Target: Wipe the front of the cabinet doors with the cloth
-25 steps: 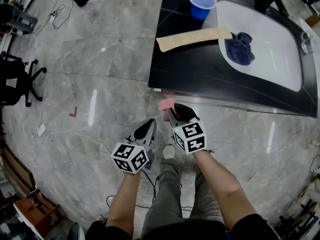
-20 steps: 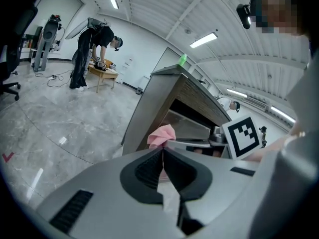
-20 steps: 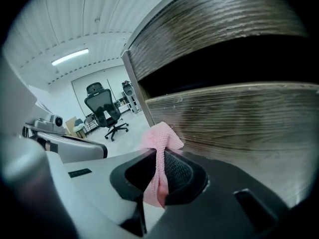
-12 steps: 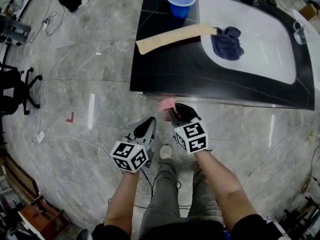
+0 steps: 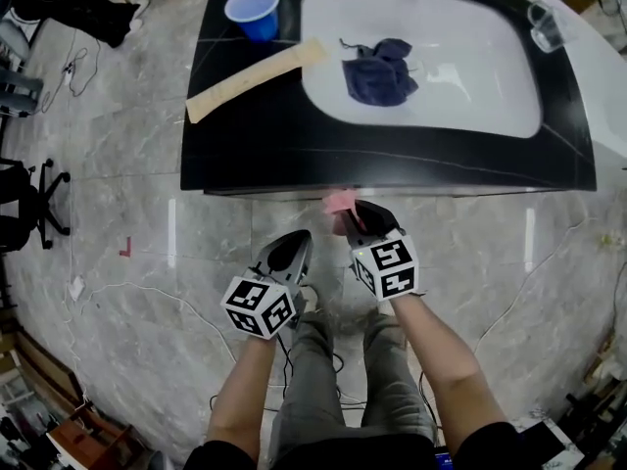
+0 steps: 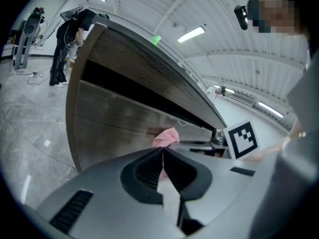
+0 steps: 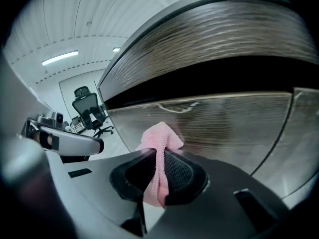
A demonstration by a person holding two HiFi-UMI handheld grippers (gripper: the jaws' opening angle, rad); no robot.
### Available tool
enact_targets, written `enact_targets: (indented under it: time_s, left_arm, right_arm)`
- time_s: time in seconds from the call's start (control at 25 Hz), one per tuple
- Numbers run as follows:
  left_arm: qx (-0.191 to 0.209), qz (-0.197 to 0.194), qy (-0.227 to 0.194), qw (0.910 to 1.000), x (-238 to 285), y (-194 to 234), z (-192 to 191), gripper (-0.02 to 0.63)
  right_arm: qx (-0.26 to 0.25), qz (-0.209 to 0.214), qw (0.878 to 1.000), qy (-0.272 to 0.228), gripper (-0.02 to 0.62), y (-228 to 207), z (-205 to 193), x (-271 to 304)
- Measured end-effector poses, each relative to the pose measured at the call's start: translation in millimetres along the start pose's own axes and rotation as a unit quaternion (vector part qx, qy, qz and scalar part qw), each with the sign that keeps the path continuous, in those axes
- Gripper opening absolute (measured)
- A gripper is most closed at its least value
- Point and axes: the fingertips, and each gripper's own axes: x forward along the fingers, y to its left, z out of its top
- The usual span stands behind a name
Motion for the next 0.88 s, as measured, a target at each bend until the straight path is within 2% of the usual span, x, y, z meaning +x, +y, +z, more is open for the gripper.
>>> enact_targets:
  time_s: [0.28, 0.48, 0.64, 0.88]
  left_arm:
    - [0.005, -0.018, 0.004, 0.9998, 38.5, -49.0, -13.2, 0.009]
    - [0.004, -0.026, 0.007, 0.9996, 54.9, -74.5, -25.7, 0.009]
    - [0.001, -0.028, 0.008, 0.9996, 57.6, -82.4, -28.4, 0.009]
    - [-0.001, -0.021, 0.004, 0.9998, 43.0, -70.2, -26.8, 0.009]
  right_arm:
    - [-0.005, -0.024, 1.0, 0.002, 0.054, -65.5, -11.6, -38.4]
    - [-0.002, -0.038, 0.999, 0.002, 0.054, -96.2, -19.7, -57.1]
    - [0.005, -0.038, 0.999, 0.003, 0.054, -96.1, -23.1, -67.0]
    - [-0.003, -0.01, 1.0, 0.01, 0.054, -59.9, -30.4, -60.5]
